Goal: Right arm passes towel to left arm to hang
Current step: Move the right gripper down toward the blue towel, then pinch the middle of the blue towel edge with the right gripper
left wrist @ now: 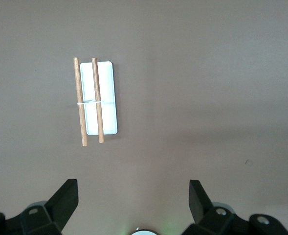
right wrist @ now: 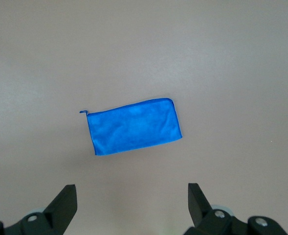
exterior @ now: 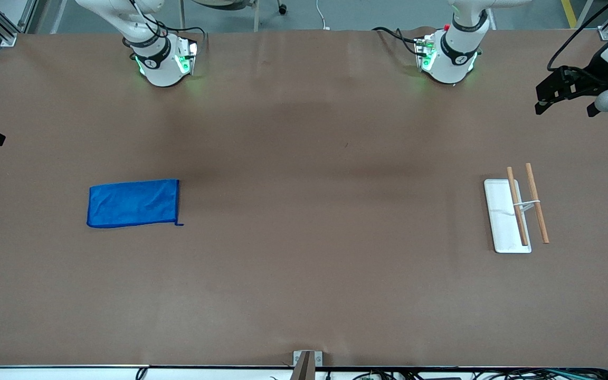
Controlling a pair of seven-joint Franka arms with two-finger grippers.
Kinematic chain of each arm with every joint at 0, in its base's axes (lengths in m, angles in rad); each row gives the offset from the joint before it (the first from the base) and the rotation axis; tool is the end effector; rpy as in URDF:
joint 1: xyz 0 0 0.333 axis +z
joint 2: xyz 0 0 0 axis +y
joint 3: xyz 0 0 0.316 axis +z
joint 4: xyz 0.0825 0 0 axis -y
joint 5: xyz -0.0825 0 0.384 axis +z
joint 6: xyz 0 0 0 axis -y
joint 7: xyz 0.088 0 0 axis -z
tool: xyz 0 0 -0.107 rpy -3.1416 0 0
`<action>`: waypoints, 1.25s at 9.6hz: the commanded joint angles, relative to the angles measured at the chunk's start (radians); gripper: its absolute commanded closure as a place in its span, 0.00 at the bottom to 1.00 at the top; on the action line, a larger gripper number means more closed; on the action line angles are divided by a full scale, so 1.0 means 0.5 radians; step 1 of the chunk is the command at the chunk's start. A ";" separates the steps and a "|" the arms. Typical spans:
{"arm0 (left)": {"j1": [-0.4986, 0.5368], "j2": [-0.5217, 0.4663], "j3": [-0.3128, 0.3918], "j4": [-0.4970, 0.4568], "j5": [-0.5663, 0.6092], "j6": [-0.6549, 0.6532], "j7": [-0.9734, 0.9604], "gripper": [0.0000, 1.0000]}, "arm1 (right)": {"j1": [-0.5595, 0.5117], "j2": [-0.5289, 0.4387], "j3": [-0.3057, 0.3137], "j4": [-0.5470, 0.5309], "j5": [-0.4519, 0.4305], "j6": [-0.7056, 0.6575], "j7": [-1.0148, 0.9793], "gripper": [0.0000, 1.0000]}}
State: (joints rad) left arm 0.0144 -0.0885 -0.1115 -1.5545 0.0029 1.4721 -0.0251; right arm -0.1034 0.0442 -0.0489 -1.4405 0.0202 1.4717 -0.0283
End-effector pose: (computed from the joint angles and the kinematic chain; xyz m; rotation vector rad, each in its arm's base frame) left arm 0.5136 -0.0528 0.6705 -3.1272 0.1115 -0.0099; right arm 0.5524 -0.0817 0.6522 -3.1167 0.1905 0.0176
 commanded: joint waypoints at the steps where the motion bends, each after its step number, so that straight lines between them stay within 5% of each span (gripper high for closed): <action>1: 0.008 0.036 -0.001 -0.008 0.000 -0.033 0.023 0.00 | 0.004 -0.039 0.009 -0.201 -0.013 0.133 0.007 0.00; 7: -0.010 0.045 -0.016 -0.008 0.016 -0.033 -0.005 0.00 | 0.093 0.196 0.018 -1.109 -0.086 1.202 0.001 0.00; 11: -0.004 0.045 -0.019 -0.008 0.009 -0.033 0.004 0.00 | 0.127 0.503 0.015 -1.560 -0.160 2.086 -0.002 0.00; 12: -0.010 0.045 -0.019 -0.005 0.012 -0.033 -0.011 0.00 | 0.124 0.552 0.015 -1.586 -0.160 2.128 -0.002 0.00</action>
State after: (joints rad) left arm 0.0114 -0.0850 -0.1173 -1.5527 0.0030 1.4707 -0.0251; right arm -0.0384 0.3305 -0.0417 -2.1874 -0.0467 2.4966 -0.0310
